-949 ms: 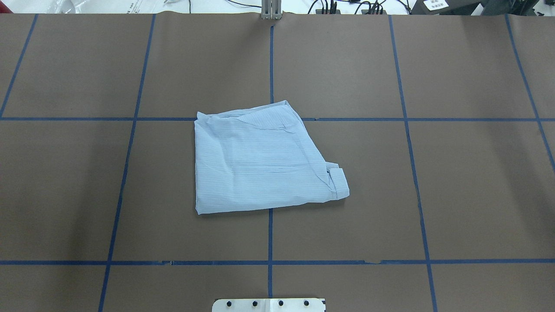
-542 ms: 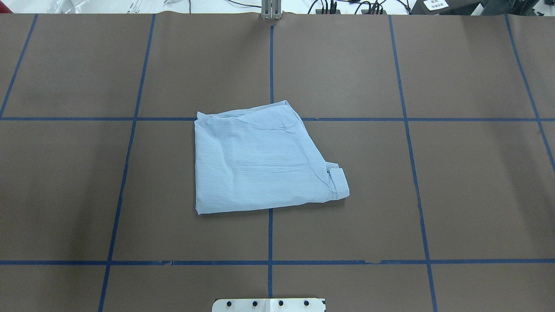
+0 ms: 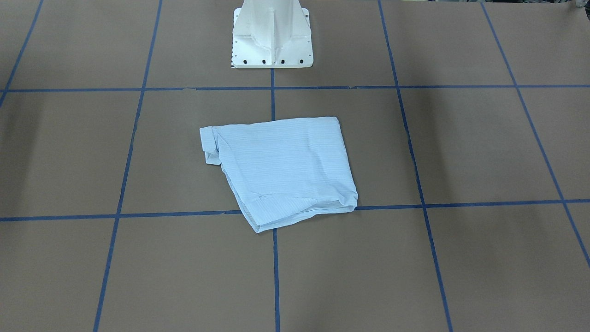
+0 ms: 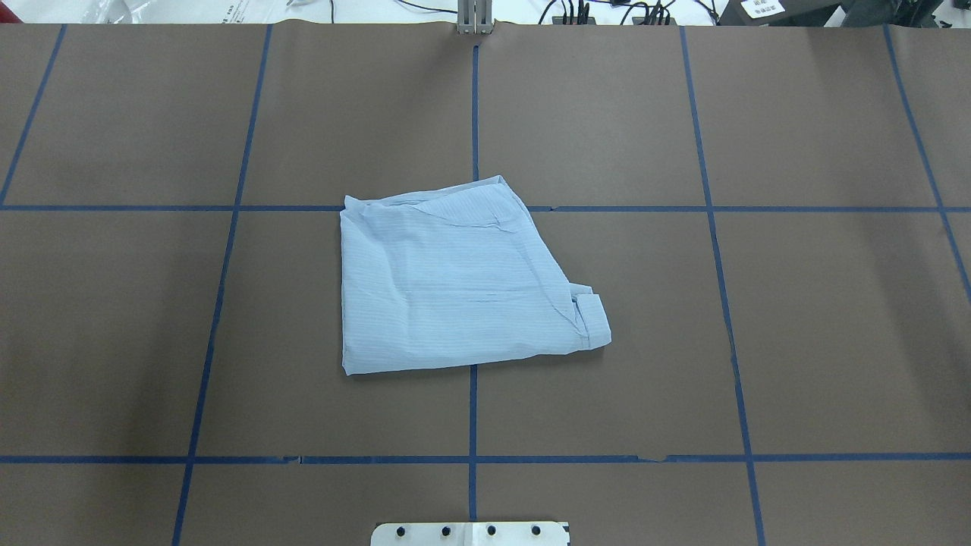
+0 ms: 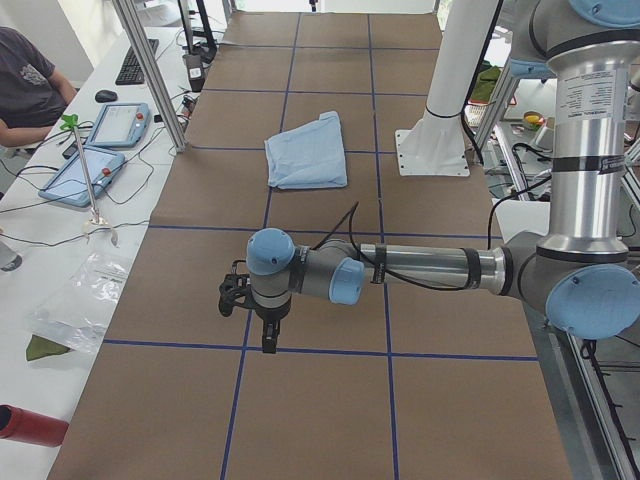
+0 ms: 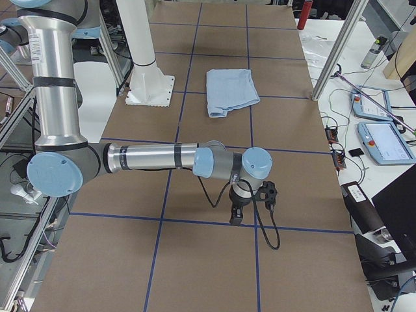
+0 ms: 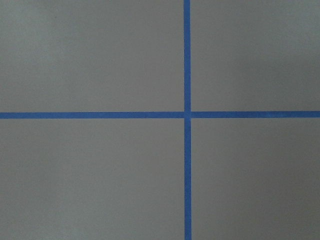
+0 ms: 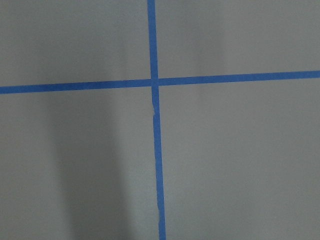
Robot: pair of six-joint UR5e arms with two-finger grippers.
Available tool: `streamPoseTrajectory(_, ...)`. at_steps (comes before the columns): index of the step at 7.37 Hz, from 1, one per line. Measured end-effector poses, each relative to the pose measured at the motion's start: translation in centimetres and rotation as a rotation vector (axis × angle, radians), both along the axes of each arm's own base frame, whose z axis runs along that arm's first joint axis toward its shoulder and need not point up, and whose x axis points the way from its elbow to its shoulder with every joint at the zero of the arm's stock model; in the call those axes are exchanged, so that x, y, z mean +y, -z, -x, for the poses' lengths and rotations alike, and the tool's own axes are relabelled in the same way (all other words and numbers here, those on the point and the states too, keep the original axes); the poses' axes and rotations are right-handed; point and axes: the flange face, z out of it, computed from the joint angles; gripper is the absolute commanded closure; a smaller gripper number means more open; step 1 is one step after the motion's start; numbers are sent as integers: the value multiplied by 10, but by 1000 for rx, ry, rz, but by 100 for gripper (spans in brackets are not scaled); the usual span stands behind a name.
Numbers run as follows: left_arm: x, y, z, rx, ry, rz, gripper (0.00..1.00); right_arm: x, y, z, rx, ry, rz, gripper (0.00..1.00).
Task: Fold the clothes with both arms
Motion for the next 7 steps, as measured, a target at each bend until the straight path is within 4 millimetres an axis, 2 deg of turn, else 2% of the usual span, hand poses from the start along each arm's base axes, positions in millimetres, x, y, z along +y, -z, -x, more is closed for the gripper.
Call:
streamPoseTrajectory(2, 5, 14, 2, 4, -40, 3, 0, -3, 4, 1, -9, -2, -6, 0)
streamPoseTrajectory(4, 8, 5, 4, -12, -117, -9, 0, -4, 6, 2, -31, -4, -5, 0)
streamPoseTrajectory(7, 10, -8, 7, -27, -140, -3, 0, -5, 10, 3, -54, -7, -8, 0)
